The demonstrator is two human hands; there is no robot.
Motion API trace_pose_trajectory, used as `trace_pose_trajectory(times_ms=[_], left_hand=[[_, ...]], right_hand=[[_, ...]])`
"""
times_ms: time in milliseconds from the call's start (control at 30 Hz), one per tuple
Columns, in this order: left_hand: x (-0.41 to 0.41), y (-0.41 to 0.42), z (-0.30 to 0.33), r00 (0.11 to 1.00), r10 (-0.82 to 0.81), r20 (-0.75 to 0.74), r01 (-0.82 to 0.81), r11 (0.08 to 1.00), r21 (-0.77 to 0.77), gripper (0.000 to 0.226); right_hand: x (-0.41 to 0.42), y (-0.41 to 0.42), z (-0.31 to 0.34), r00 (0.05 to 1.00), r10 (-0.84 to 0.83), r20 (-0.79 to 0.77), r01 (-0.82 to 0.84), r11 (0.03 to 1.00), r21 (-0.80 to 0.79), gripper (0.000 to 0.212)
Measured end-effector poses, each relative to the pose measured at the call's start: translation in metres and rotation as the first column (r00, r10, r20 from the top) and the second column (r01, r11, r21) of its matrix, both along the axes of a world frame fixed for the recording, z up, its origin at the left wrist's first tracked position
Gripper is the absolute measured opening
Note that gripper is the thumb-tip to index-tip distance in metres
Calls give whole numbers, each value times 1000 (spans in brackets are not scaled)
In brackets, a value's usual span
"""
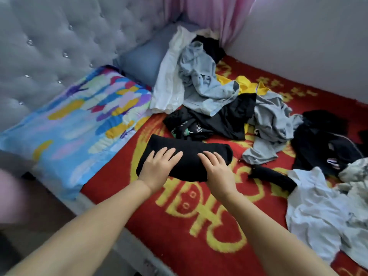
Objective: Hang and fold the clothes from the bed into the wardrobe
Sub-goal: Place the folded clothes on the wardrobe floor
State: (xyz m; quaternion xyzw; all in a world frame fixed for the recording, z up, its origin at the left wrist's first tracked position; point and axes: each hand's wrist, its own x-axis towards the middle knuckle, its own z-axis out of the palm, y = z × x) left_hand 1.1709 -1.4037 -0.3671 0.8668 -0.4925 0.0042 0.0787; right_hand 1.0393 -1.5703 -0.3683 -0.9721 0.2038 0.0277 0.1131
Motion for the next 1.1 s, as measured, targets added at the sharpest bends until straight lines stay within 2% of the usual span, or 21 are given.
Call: trace_pose_trajectory(times_ms=[133, 233, 400, 567, 667, 800, 933, 1100], left_hand=[[-24, 80, 45, 982, 185, 26, -186, 982, 43, 67], [-52, 161, 77, 937, 336, 92, -338, 941, 1, 66], [-105, 297, 107, 818, 546, 181, -554, 832, -6, 77], [-172, 427, 109, 653, 746, 130, -757, 645, 104, 78], [-217, 503, 111, 583, 796, 165, -811, 583, 53, 81], [-285, 620, 106, 498, 845, 194, -867, 491, 88, 79], [-349, 730, 104, 437, 881, 181, -899, 423, 115, 80], [-394, 831, 110, 361, 916, 174, -932, 348, 103, 79]], right_hand=[[13, 53, 39, 973, 228, 26, -226, 973, -55, 69], [21, 116, 63, 911, 411, 46, -407, 910, -75, 69], [30, 243, 89, 742, 667, 62, -659, 744, -112, 71], [15, 376, 99, 541, 840, 47, -832, 542, -121, 73], [-2, 462, 97, 436, 900, 28, -891, 436, -124, 72], [-41, 592, 86, 304, 953, -6, -949, 302, -87, 78], [-88, 711, 76, 197, 980, -9, -980, 197, -19, 74], [-118, 824, 73, 94, 996, -1, -995, 94, 26, 84]])
